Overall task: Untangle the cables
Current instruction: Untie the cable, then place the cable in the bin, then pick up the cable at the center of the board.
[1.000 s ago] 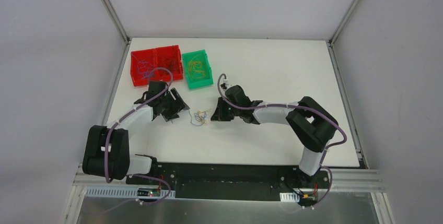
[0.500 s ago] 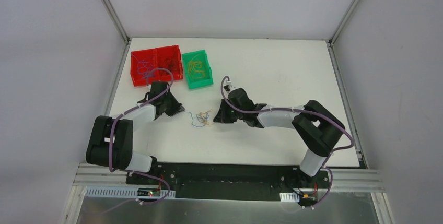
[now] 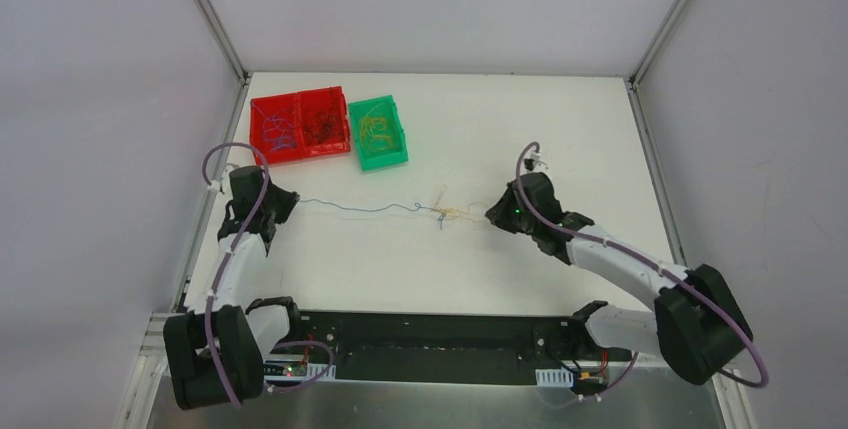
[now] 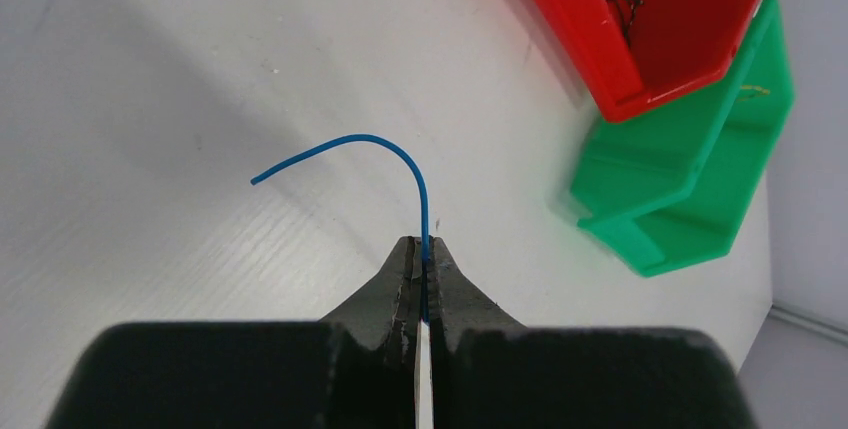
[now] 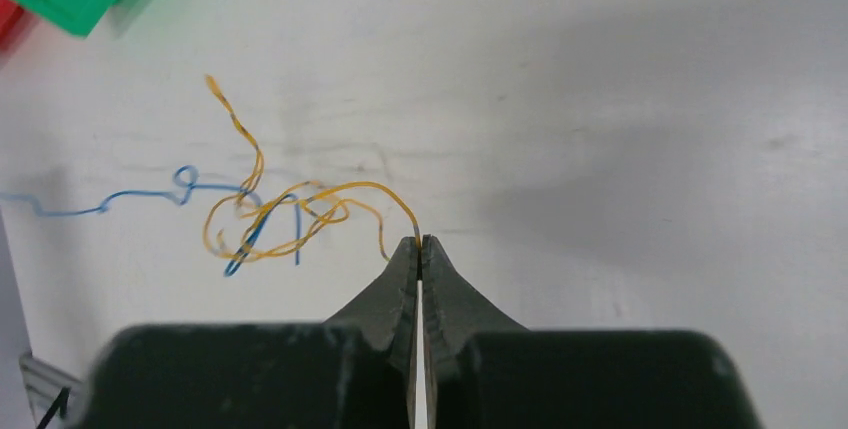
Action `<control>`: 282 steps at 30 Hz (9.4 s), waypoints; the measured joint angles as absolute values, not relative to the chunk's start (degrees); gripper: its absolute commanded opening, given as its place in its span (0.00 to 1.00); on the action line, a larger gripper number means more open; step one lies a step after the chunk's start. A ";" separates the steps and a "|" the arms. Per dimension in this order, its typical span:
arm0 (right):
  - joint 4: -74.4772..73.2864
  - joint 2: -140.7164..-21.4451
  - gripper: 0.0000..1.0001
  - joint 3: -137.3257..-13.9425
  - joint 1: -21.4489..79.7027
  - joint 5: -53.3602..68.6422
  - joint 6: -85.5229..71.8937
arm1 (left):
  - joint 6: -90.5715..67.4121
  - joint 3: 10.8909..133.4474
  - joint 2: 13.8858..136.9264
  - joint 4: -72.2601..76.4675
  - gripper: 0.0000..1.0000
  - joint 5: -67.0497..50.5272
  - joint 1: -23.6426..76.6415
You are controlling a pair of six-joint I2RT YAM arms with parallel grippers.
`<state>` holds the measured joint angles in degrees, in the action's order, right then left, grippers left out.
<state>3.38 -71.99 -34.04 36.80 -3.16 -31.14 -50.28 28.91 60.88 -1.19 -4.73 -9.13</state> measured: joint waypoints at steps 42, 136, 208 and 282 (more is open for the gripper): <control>-15.14 -55.09 0.00 -36.16 20.53 2.79 -27.70 | -40.75 39.29 64.53 -11.57 0.85 -10.00 11.35; -34.81 -48.49 0.00 -61.25 15.86 -15.79 -30.87 | -11.90 32.80 64.99 14.24 0.00 -13.78 25.26; -25.98 -132.97 0.75 -122.37 42.00 -0.25 -15.84 | -32.08 28.05 40.84 -16.95 0.07 19.09 18.68; -14.79 -57.76 0.86 -51.40 32.69 1.50 -23.35 | -36.47 62.22 73.52 -29.12 0.00 18.68 -0.97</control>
<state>-14.79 -57.76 -51.40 32.69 1.50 -23.35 -36.47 62.22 73.52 -29.12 18.68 -0.97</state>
